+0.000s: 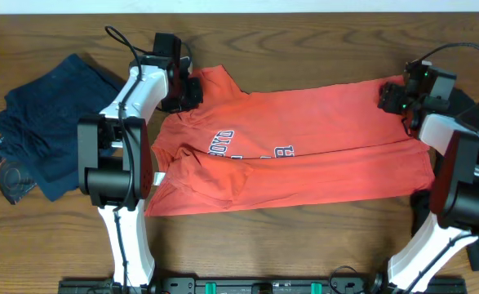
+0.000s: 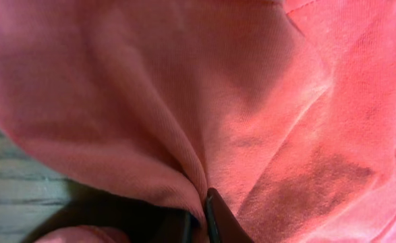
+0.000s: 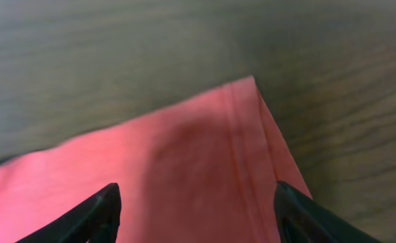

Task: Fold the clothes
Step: 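Move both grippers to the t-shirt's top corners and grasp, then fold the top edge down toward the hem with both grippers, forming a strip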

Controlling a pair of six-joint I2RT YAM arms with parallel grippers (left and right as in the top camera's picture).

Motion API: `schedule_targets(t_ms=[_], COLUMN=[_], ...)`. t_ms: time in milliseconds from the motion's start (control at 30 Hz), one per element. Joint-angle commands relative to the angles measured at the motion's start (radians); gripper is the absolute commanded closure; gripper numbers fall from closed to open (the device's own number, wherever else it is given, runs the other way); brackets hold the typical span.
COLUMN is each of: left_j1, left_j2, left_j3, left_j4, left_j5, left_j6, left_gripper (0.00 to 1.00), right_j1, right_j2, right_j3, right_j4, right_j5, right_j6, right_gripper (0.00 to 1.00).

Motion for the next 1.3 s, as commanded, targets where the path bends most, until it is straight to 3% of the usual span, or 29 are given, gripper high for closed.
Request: schedule_targets(t_ms=[0,200,367,433,567,700,967,1267], left_j1=[-0.008,-0.025,-0.029,-0.029,-0.029,-0.028,-0.009,0.043], left_j2=[-0.019,-0.019,-0.019,-0.019,-0.019,-0.019,-0.043,-0.216], left_j3=[-0.004,-0.004,-0.003,-0.003,-0.004,-0.004,-0.002,-0.002], left_j4=[-0.010,-0.008,-0.003,-0.003,0.003,0.010,0.023,-0.050], left_j5=[-0.006,-0.006,-0.006,-0.006,-0.006,-0.006,-0.006,-0.005], left_j6=[-0.009,-0.008,-0.009,-0.008,-0.008,-0.008,-0.008,-0.008], left_gripper=[0.92,0.92,0.92,0.92,0.91,0.91,0.94,0.94], right_j1=[0.010,0.010,0.010,0.010,0.010,0.010,-0.008,-0.043], right_j2=[0.069,0.196,0.251,0.254,0.253,0.253,0.181,-0.086], right_j3=[0.085,0.262,0.330,0.330,0.330,0.330,0.343,0.343], right_j4=[0.008,-0.088,-0.195,-0.209,-0.256,-0.298,-0.400,-0.578], right_j5=[0.072,0.070,0.068,0.069,0.069,0.069,0.073,0.086], right_j6=[0.014,0.014,0.010,0.010,0.011,0.011,0.033,0.033], right_gripper=[0.28,0.27,0.34,0.43,0.79,0.98,0.99,0.99])
